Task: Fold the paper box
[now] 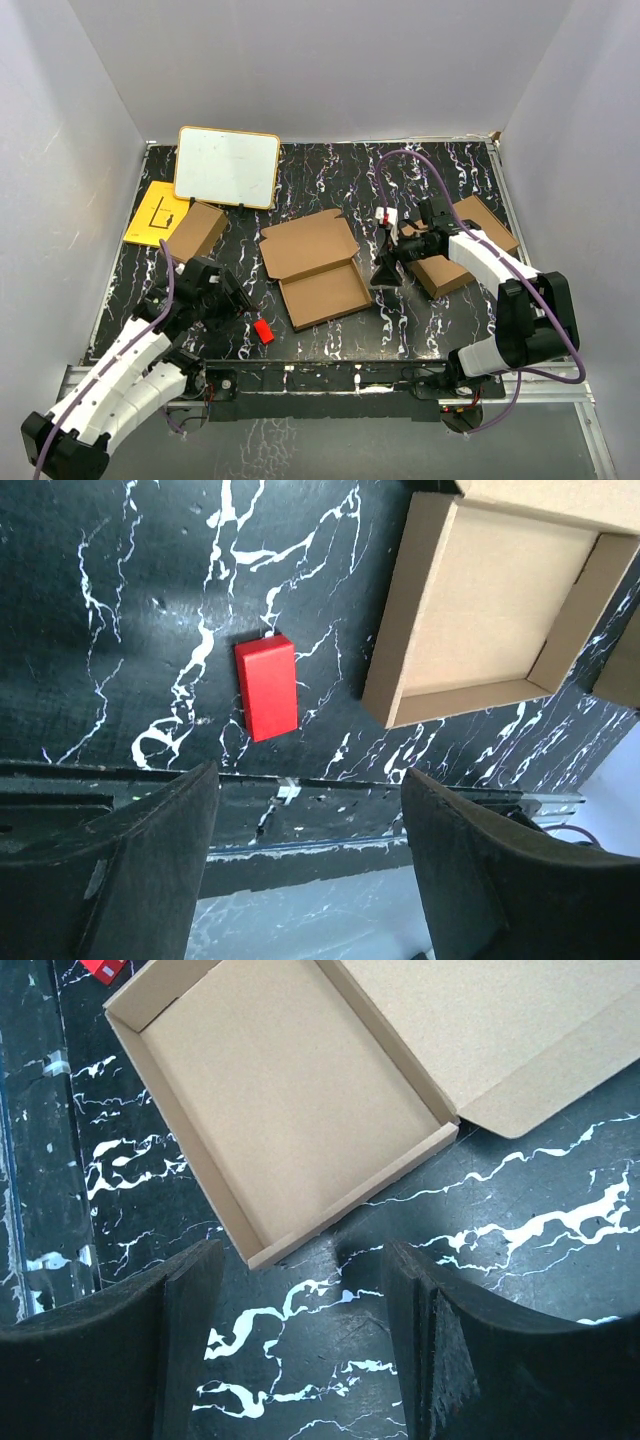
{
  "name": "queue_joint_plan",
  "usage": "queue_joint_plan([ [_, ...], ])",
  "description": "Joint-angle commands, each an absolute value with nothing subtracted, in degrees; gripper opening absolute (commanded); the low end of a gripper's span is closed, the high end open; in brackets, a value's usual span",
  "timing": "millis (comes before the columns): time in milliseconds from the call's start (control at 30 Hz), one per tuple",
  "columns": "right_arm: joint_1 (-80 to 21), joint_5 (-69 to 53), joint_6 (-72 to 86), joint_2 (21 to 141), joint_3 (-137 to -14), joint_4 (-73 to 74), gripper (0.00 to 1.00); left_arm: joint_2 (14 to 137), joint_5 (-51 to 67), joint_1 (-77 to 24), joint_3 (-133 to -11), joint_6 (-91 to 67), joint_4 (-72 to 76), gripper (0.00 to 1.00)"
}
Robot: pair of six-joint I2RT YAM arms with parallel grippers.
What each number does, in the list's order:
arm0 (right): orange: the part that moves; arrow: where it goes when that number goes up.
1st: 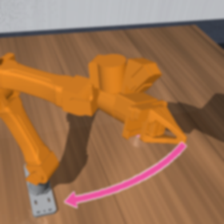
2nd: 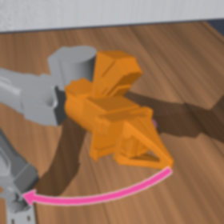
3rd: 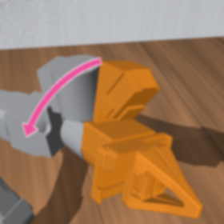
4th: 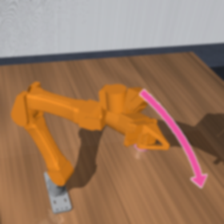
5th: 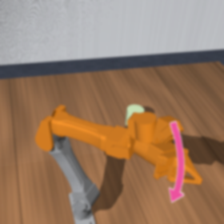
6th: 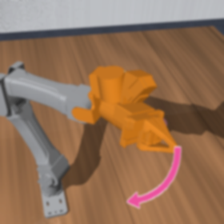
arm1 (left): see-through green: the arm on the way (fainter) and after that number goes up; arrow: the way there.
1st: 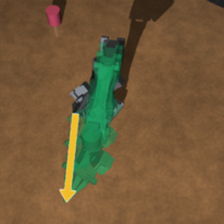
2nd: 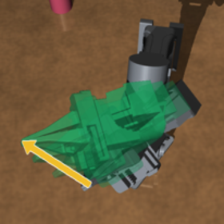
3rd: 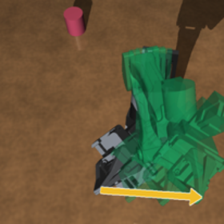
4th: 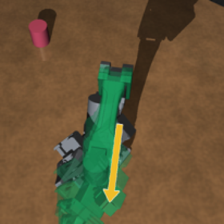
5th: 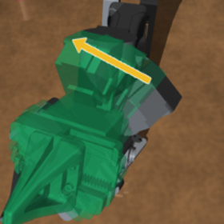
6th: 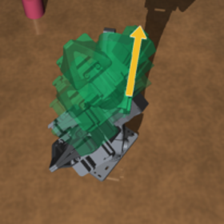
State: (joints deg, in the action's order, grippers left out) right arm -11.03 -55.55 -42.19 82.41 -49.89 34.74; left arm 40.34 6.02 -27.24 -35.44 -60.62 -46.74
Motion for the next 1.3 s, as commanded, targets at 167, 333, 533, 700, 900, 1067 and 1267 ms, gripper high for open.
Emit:
queue_joint_plan([
  [167, -10.3, -55.47, -40.88, 80.33, -49.44, 29.93, 0.69, 56.17, -5.44, -44.5, -36.55, -72.63, -43.89, 0.73],
  [333, -9.62, -55.29, -40.74, 80.24, -49.13, 29.53, 0.69, 70.52, -10.17, -51.88, -39.72, -77.96, -46.55, 0.73],
  [533, -9.44, -55.63, -40.54, 80.58, -49.09, 29.48, 0.69, 73.05, -12.15, -52.69, -40.0, -78.5, -43.32, 0.67],
  [700, -9.37, -55.48, -40.66, 80.77, -49.05, 29.61, 0.69, 75.68, -14.69, -52.62, -41.79, -78.39, -44.14, 0.58],
  [900, -9.2, -55.61, -40.63, 80.6, -49.04, 29.67, 0.69, 77.17, -16.57, -52.24, -41.78, -79.41, -44.86, 0.43],
  [1067, -9.14, -55.57, -40.64, 80.47, -49.13, 29.66, 0.69, 77.57, -15.67, -51.33, -40.91, -78.86, -43.89, 0.42],
  [1267, -8.97, -55.84, -40.69, 80.51, -49.13, 29.79, 0.69, 77.29, -13.63, -49.32, -38.92, -77.55, -41.53, 0.44],
])
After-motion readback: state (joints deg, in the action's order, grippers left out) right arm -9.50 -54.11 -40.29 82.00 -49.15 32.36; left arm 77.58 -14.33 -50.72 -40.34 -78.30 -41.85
